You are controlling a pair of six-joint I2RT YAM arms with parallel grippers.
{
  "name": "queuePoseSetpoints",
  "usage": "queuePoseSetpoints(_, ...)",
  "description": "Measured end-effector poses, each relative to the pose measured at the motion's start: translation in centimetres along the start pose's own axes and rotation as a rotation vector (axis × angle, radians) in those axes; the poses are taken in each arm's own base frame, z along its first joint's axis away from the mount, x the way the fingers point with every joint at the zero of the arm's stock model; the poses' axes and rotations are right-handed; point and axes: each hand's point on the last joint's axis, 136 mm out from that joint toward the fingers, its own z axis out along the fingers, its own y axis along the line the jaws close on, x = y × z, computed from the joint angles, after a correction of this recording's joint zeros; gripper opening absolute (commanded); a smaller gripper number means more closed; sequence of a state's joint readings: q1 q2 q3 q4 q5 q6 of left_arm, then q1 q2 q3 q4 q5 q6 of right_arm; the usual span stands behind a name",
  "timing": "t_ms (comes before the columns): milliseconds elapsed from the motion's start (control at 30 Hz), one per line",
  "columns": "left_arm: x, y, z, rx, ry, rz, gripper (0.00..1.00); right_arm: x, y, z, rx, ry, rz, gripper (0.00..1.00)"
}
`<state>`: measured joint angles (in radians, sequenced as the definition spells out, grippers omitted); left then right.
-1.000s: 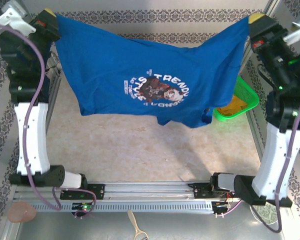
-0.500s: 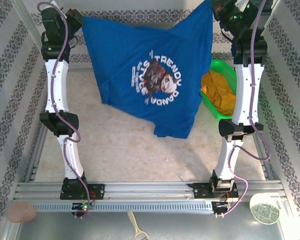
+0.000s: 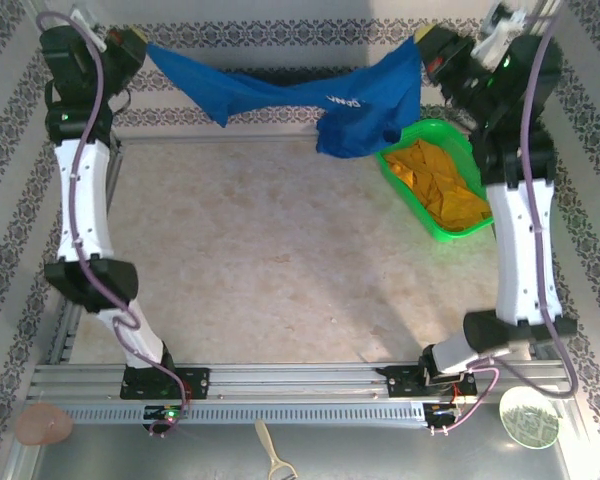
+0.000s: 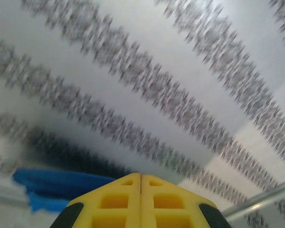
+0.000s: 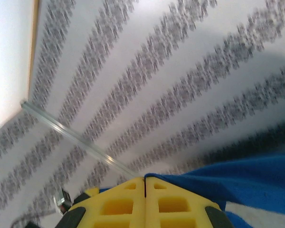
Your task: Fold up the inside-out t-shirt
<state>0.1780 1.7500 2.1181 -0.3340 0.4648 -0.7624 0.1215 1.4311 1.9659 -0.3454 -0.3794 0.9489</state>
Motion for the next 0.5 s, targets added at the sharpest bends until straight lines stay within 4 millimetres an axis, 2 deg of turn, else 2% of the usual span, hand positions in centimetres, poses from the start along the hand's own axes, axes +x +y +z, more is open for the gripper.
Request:
queuePoseSetpoints(67, 3.7, 2.3, -1.7, -0.037, 0.056, -0.022, 0.0, 3.9, -2.2, -2.1, 0.028, 0.035, 0.0, 0.0)
queuePoseSetpoints(133, 7.9, 5.0, -3.4, -0.074, 0.114, -0.047, 0.0, 8.7, -5.9, -4.4, 0.082, 0.081, 0.008, 0.0)
queuePoseSetpoints(233, 15.6, 10.0, -6.5, -0.148, 0.221, -0.104, 0.0, 16.8, -13.8, -8.0, 0.215, 0.172, 0.048, 0.0)
queuePoseSetpoints(300, 21.4, 13.6, -9.0, -0.22, 0.306, -0.147, 0.0, 22.4, -19.3, -10.6, 0.319, 0.251, 0.083, 0.0)
queuePoseSetpoints(367, 26.3, 16.4, -11.5, -0.282, 0.381, -0.181, 0.0, 27.6, -24.1, -13.4, 0.421, 0.334, 0.118, 0.0)
queuePoseSetpoints(433, 30.0, 18.5, -14.1, -0.338, 0.435, -0.199, 0.0, 31.5, -27.6, -16.2, 0.503, 0.399, 0.145, 0.0)
queuePoseSetpoints(500, 31.5, 19.5, -16.0, -0.379, 0.448, -0.193, 0.0, 33.8, -29.6, -18.3, 0.549, 0.428, 0.161, 0.0)
